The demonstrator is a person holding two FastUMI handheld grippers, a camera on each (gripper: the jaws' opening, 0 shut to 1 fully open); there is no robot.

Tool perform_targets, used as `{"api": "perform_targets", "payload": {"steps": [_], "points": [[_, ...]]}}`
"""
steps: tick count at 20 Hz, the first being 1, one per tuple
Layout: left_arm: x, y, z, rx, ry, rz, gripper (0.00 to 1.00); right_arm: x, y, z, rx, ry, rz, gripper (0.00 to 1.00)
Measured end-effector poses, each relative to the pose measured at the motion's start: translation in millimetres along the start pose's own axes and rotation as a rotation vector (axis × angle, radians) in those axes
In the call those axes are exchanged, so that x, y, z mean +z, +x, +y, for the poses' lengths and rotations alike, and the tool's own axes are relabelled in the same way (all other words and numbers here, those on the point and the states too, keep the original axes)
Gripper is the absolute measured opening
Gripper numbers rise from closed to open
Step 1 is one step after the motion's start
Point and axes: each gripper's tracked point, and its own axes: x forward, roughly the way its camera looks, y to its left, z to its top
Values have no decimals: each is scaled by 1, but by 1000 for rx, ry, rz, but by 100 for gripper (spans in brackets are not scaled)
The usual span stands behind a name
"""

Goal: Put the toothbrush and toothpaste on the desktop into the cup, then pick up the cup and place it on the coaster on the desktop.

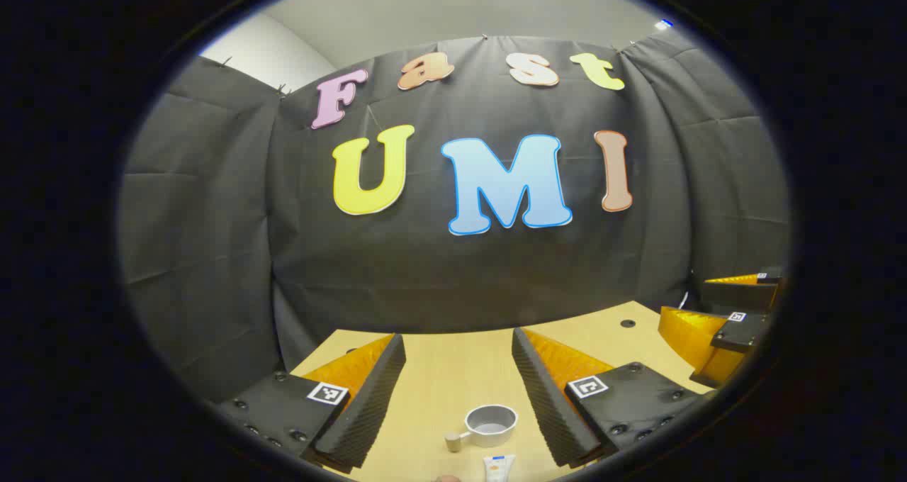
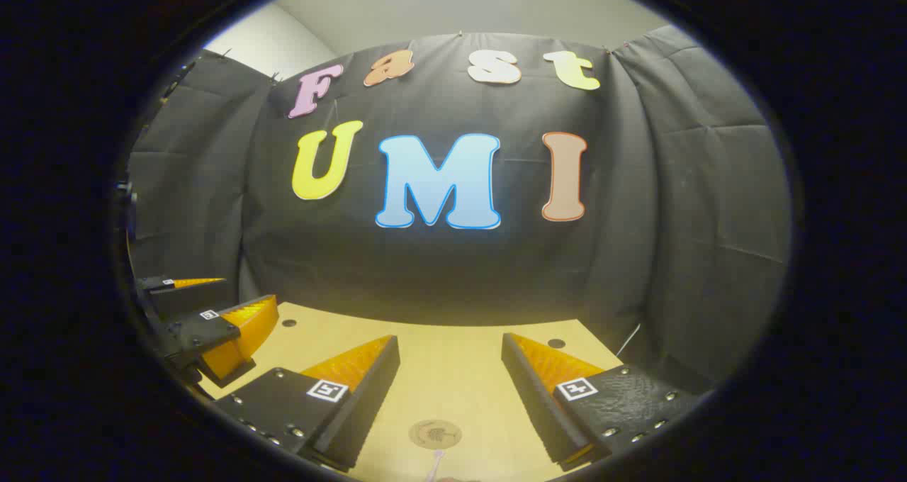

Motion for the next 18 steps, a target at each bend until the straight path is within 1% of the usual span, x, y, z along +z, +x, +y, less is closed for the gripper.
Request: {"api": "perform_targets", "payload": {"steps": [1,2,3,4,8,9,10,11,12,16,17,18], "points": [[-2,0,0,-1,0,6,100,0,0,0,0,1,5,91],[-3,1,-1,-3,2,11,97,-1,1,0,1,4,8,91],[-4,2,-2,-6,3,16,97,-1,2,1,2,7,12,89],[-6,3,-4,-9,5,22,97,-3,3,1,4,10,19,91],[-21,7,-7,-12,13,66,97,-16,7,4,16,22,70,91],[-26,7,-7,-16,11,80,100,-21,8,4,18,27,86,91],[-31,8,-9,-18,10,94,97,-25,9,4,21,32,102,91],[-36,9,-10,-20,10,112,100,-32,10,4,22,35,121,92],[-44,9,-13,-28,12,133,97,-36,11,4,22,40,135,91],[-79,9,-21,-44,22,233,97,-62,17,2,13,42,232,92],[-88,8,-23,-51,19,261,100,-70,17,2,10,44,266,92],[-101,7,-28,-65,16,296,97,-81,18,0,5,48,298,92]]}}
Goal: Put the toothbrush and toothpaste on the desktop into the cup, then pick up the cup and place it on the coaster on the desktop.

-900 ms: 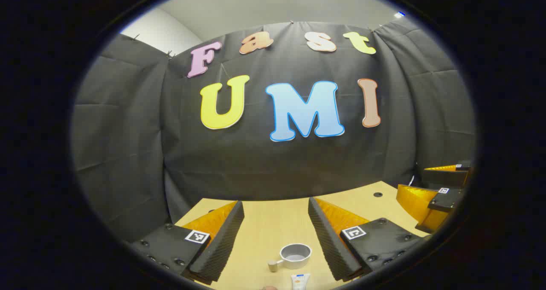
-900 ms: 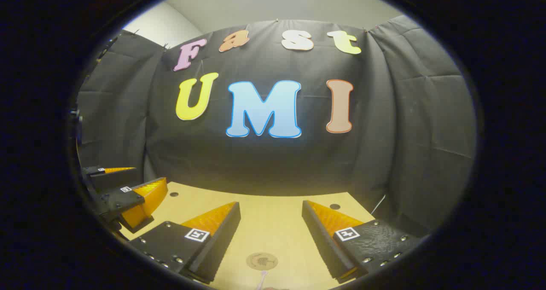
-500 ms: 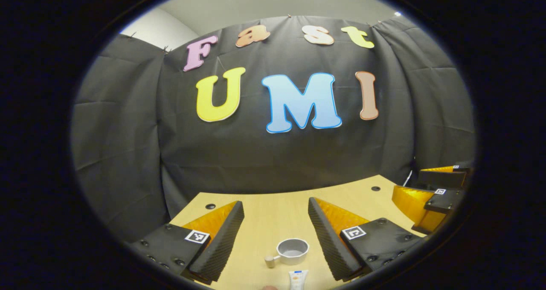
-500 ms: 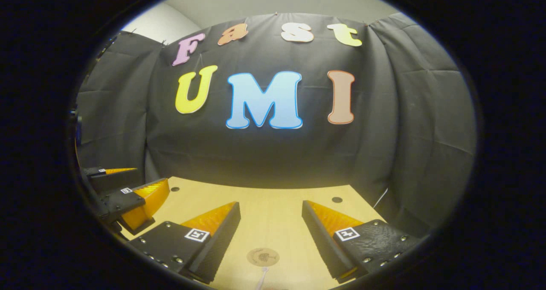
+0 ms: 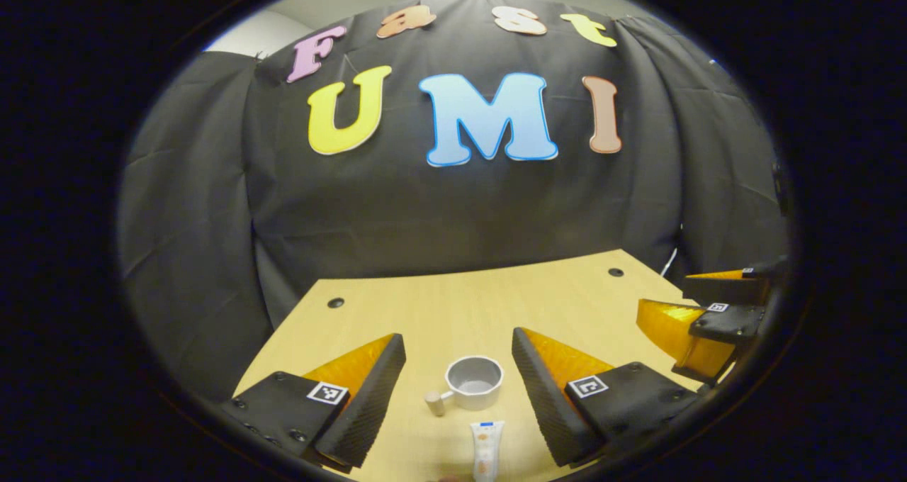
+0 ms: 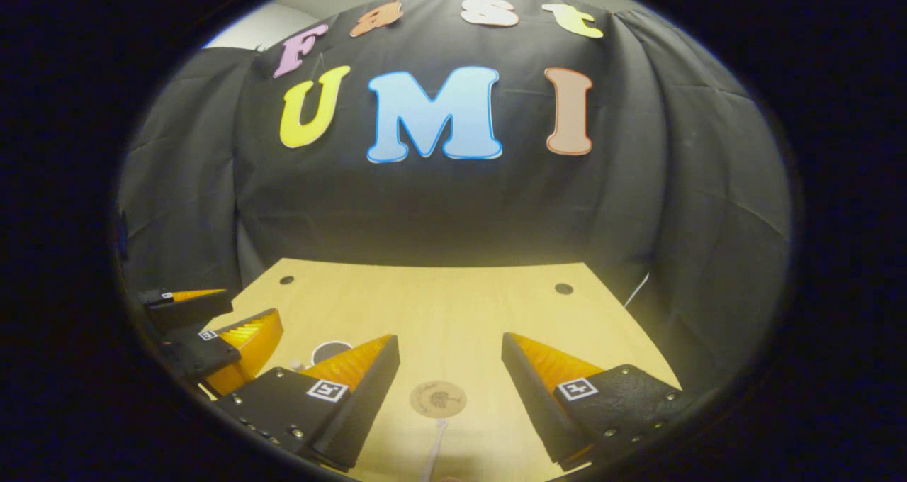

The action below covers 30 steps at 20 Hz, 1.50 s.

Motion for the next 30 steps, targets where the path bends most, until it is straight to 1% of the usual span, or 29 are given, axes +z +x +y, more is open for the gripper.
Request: {"api": "perform_targets", "payload": {"steps": [1,2,3,4,5,9,11,12,14,15,16,19,20,23,25,26,30], "points": [[-13,2,-3,-11,-3,37,100,-8,3,0,-1,5,33,92],[-25,5,-6,-18,-6,77,97,-19,7,0,1,10,70,92],[-37,7,-6,-21,-13,109,100,-29,10,1,5,15,110,92],[-47,8,-9,-31,-21,140,97,-37,12,3,9,21,145,92],[-58,10,-10,-36,-24,172,100,-45,15,4,14,28,181,92],[-106,16,-20,-61,-37,317,100,-85,20,5,23,43,320,92],[-132,19,-24,-72,-45,384,93,-105,21,7,27,39,399,92],[-147,18,-25,-81,-49,418,100,-117,22,7,30,39,436,94],[-173,15,-26,-92,-47,512,100,-136,23,10,36,35,501,93],[-187,11,-25,-91,-45,573,98,-146,22,12,41,28,536,93],[-199,13,-26,-94,-50,607,100,-154,22,12,45,28,562,94],[-225,14,-28,-99,-84,681,99,-181,24,17,56,24,643,94],[-234,18,-26,-99,-86,703,100,-190,25,18,59,17,669,94],[-252,17,-22,-101,-66,771,100,-210,29,20,61,-8,735,94],[-266,23,-20,-99,-55,809,99,-226,25,21,59,-22,809,94],[-272,25,-19,-96,-48,831,99,-231,25,20,56,-29,831,96],[-290,24,-13,-82,-21,896,100,-247,29,21,47,-56,889,95]]}}
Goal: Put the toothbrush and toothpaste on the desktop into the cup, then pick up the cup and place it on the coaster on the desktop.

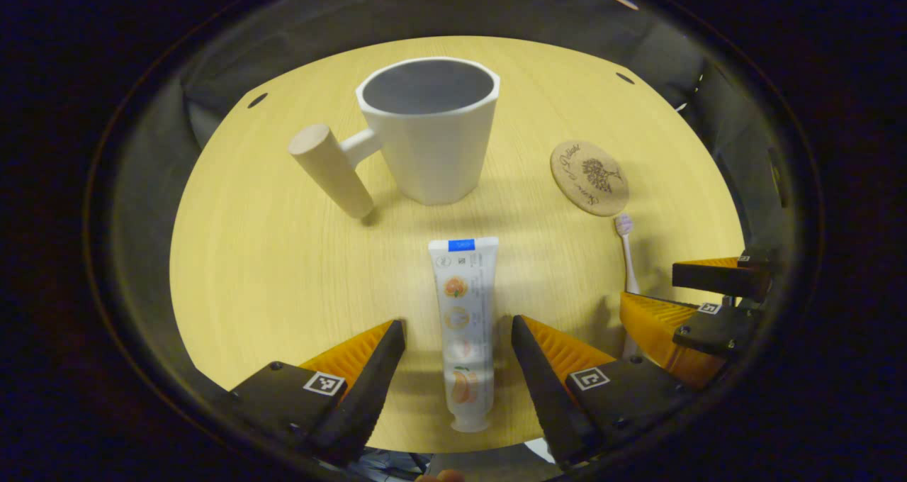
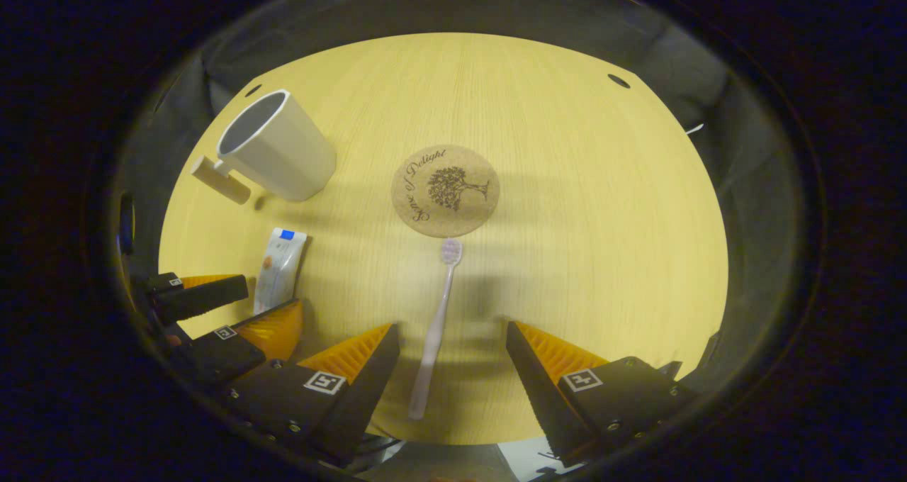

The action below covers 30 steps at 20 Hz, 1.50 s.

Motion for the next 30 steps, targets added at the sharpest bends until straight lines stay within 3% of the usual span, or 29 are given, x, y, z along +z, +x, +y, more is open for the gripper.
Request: {"api": "perform_targets", "payload": {"steps": [7,11,12,13,14,15,16,17,18,19,20,30], "points": [[-2,3,2,11,-21,44,100,-2,17,7,7,10,54,96],[3,5,-1,5,-1,44,96,-3,17,8,8,23,92,89],[3,6,-5,1,7,45,81,-6,17,9,8,29,103,58],[2,6,-5,-3,14,40,75,-5,15,8,6,33,104,52],[7,7,-5,6,10,40,58,-6,17,8,8,50,108,25],[6,7,-4,7,4,47,49,-7,17,8,10,66,125,13],[7,8,-4,5,-2,47,51,-8,16,8,11,75,132,12],[6,5,-4,8,-9,55,39,0,22,6,13,98,115,12],[5,6,-4,9,-8,63,38,-6,12,9,22,102,130,3],[9,8,-4,10,-7,55,38,-5,16,8,25,105,132,3],[6,5,-4,11,-6,65,29,-4,16,8,30,109,126,3],[5,-21,-23,-71,-11,83,29,-8,3,12,97,175,113,2]]}}
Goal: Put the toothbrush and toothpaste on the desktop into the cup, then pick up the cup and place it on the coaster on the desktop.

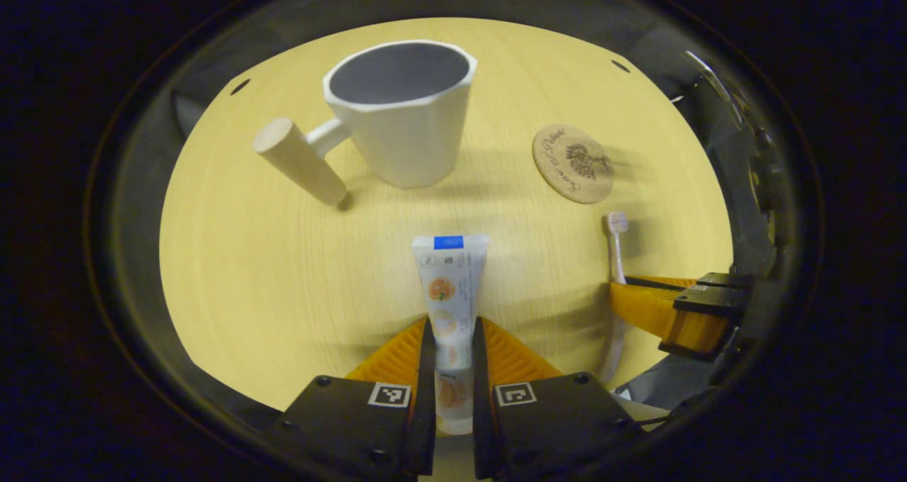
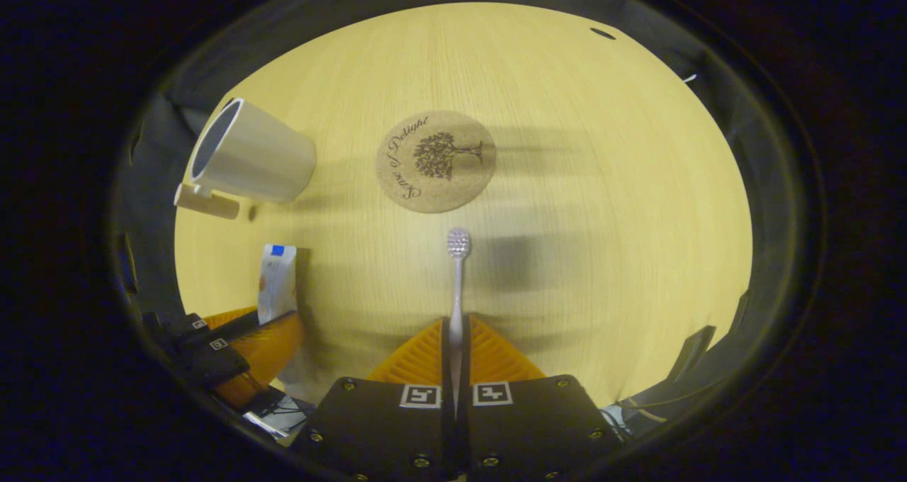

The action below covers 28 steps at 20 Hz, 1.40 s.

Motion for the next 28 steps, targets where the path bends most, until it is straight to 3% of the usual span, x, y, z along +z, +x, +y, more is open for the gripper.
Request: {"api": "perform_targets", "payload": {"steps": [9,15,22,28], "points": [[51,-77,-39,-55,59,-143,29,6,-20,-9,44,68,-64,2],[105,-118,-44,-82,47,-257,29,9,-28,-15,62,106,-89,2],[180,-148,-20,-38,48,-387,29,9,-40,-20,75,138,-118,2],[226,-140,3,0,65,-457,29,6,-45,-30,69,182,-137,2]]}}
